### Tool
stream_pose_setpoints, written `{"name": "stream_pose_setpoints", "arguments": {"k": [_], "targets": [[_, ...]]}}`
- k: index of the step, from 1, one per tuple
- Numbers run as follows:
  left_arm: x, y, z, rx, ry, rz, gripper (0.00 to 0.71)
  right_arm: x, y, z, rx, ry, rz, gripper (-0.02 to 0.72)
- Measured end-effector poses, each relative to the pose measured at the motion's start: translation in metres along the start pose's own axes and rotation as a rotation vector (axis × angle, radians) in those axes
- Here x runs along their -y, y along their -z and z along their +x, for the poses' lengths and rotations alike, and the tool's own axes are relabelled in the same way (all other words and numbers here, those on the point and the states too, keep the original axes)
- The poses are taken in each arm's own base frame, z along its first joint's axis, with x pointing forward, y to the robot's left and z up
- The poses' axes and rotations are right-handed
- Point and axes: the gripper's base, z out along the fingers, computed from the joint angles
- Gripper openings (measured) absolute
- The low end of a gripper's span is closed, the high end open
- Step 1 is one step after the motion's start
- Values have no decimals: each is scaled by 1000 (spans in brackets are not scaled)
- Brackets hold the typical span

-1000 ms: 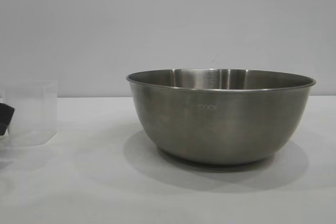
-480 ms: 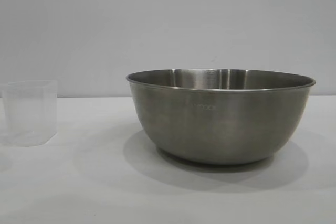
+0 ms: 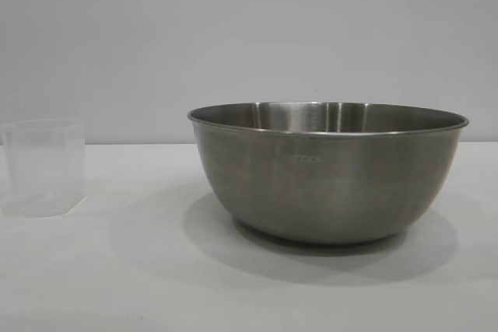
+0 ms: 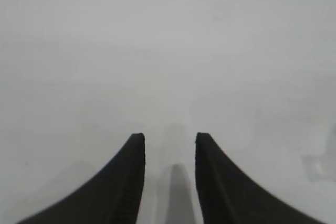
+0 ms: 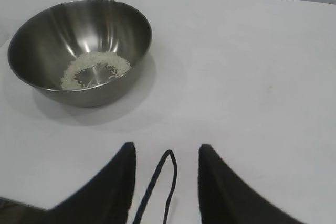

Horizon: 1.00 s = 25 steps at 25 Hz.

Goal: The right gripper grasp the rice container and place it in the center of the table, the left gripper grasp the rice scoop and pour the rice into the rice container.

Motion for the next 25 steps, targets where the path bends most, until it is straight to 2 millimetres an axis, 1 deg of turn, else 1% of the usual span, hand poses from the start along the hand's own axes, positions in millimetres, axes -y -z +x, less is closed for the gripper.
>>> {"name": "stream_pose_setpoints", "arguments": {"k": [2,4,5,8,10,12,15,19,21,23,25], "targets": [[3,7,-20,86,-3,18,195,0,0,0,0,0,0,232],[10,18,-42,183,-35,66,195,0,0,0,0,0,0,232],[13,26,-52,218,-58,86,195,0,0,0,0,0,0,232],[20,55,-70,255,-90,114,195,0,0,0,0,0,0,232],[24,75,-78,232,-103,117,195,0,0,0,0,0,0,232],[28,98,-85,207,-176,114,195,0,0,0,0,0,0,232],[31,128,-89,203,-203,79,195,0,0,0,0,0,0,232],[30,161,-92,243,-187,23,195,0,0,0,0,0,0,232],[27,174,-95,231,-140,-22,195,0,0,0,0,0,0,232],[23,185,-101,209,-129,-73,195,0,0,0,0,0,0,232],[23,196,-108,211,-140,-81,195,0,0,0,0,0,0,232]]}}
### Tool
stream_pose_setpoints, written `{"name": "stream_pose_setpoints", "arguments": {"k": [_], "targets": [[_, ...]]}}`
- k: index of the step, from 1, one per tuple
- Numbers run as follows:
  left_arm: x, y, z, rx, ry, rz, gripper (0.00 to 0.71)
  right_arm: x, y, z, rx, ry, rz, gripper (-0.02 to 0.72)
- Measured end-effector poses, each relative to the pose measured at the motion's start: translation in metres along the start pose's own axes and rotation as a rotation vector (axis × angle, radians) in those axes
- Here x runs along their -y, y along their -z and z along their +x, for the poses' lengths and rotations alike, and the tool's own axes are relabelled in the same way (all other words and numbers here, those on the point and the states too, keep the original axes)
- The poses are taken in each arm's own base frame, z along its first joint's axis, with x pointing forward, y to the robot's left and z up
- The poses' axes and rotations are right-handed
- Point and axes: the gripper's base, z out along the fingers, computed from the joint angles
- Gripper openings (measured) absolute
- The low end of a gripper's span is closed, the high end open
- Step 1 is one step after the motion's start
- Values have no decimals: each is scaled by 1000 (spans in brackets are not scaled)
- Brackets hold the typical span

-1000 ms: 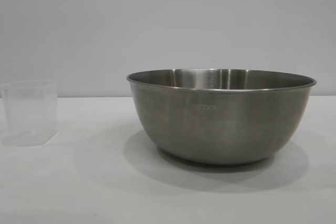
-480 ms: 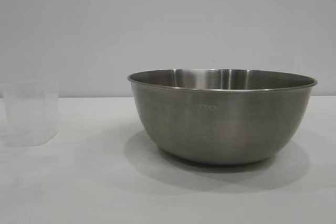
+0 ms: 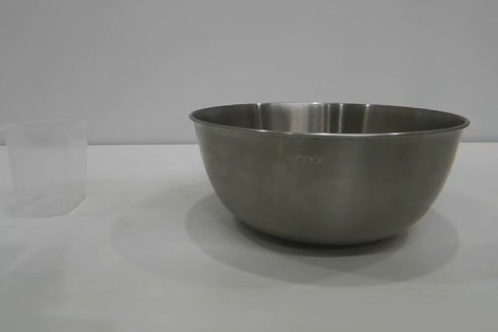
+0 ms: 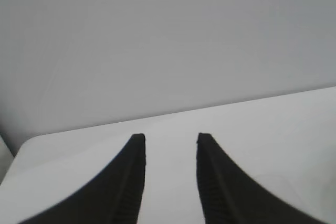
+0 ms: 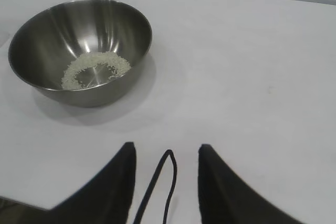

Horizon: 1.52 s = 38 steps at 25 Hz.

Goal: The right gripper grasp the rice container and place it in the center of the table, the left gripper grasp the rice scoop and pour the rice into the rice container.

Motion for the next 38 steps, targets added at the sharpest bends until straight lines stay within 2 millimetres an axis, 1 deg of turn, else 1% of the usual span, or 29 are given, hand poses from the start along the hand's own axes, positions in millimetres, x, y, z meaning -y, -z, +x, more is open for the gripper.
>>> {"name": "stream_pose_setpoints", "arguments": {"k": [2,5,7,8,12,17,19,21,23,25,33,38], "targets": [[-1,8,-10,18,-21,11,195,0,0,0,0,0,0,232],[-6,26,-28,48,7,25,195,0,0,0,0,2,0,232],[-10,42,-35,31,18,37,195,0,0,0,0,2,0,232],[-12,50,-36,2,-7,50,195,0,0,0,0,2,0,232],[-9,73,-29,-129,-160,171,195,0,0,0,0,3,0,232],[3,89,-11,-319,-142,343,195,0,0,0,0,3,0,232],[3,94,-3,-399,-148,371,195,0,0,0,0,3,0,232],[3,99,1,-417,-154,378,195,0,0,0,0,3,0,232],[2,102,6,-415,-154,378,195,0,0,0,0,3,0,232],[3,101,14,-435,-157,382,195,0,0,0,0,3,0,232],[9,95,19,-418,-117,422,195,0,0,0,0,3,0,232],[9,94,19,-413,-100,415,195,0,0,0,0,3,0,232]]}}
